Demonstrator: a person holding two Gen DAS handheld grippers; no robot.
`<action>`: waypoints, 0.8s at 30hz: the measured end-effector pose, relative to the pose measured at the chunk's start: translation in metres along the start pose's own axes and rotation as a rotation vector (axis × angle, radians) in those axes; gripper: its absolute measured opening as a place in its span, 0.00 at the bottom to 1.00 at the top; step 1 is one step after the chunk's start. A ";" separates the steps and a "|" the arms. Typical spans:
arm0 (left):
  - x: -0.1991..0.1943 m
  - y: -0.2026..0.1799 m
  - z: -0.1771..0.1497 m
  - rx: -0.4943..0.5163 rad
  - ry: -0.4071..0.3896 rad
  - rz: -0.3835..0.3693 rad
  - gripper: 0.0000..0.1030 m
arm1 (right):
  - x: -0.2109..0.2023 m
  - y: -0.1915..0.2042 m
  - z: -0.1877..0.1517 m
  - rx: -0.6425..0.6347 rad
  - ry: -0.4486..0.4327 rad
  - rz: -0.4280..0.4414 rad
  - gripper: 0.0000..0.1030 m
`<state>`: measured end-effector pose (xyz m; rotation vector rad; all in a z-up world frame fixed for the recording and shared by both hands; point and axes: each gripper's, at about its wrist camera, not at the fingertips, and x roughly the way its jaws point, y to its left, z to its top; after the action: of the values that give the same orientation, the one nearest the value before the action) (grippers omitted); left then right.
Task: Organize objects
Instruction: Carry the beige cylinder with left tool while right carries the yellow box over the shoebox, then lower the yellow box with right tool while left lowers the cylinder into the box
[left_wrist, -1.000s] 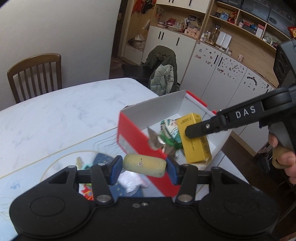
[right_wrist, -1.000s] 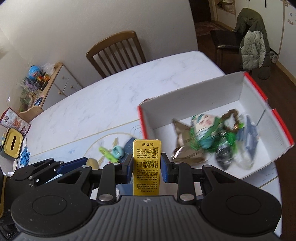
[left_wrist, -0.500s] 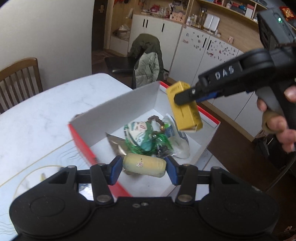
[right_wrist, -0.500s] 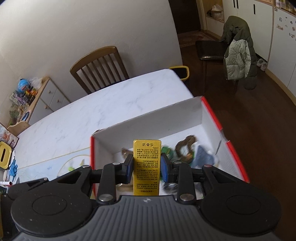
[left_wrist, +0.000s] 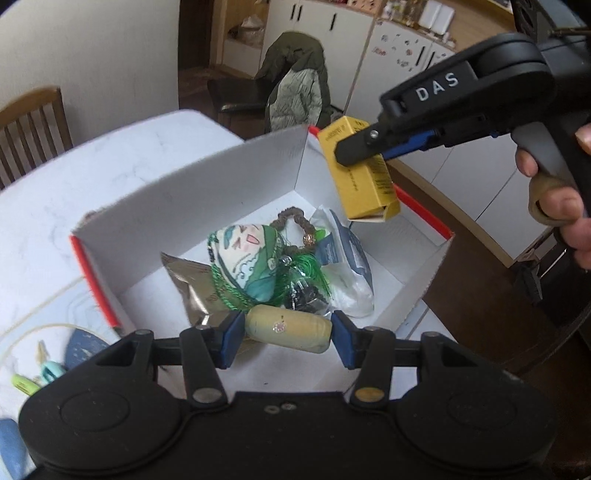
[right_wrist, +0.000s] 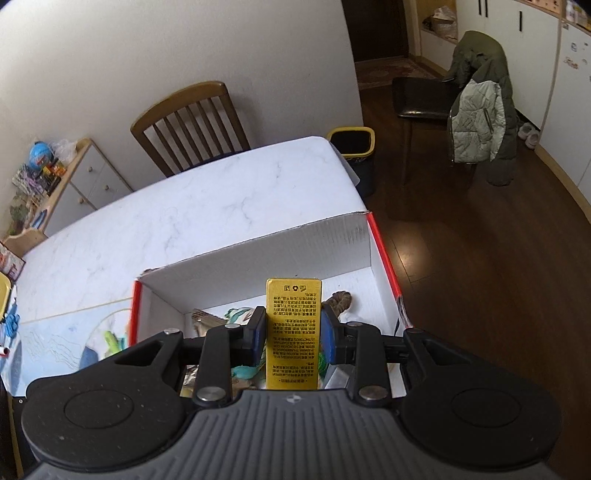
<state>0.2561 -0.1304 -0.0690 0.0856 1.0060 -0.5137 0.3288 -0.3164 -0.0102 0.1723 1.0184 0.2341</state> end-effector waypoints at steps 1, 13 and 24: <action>0.005 -0.001 0.001 -0.010 0.009 0.000 0.48 | 0.006 -0.002 0.002 -0.007 0.014 0.002 0.28; 0.061 0.000 0.016 -0.061 0.129 0.078 0.48 | 0.076 -0.006 0.000 -0.092 0.146 0.002 0.28; 0.083 0.002 0.020 -0.108 0.189 0.072 0.48 | 0.099 -0.012 -0.005 -0.098 0.188 0.009 0.29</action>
<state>0.3082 -0.1654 -0.1271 0.0750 1.2088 -0.3895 0.3757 -0.3007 -0.0970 0.0672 1.1903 0.3123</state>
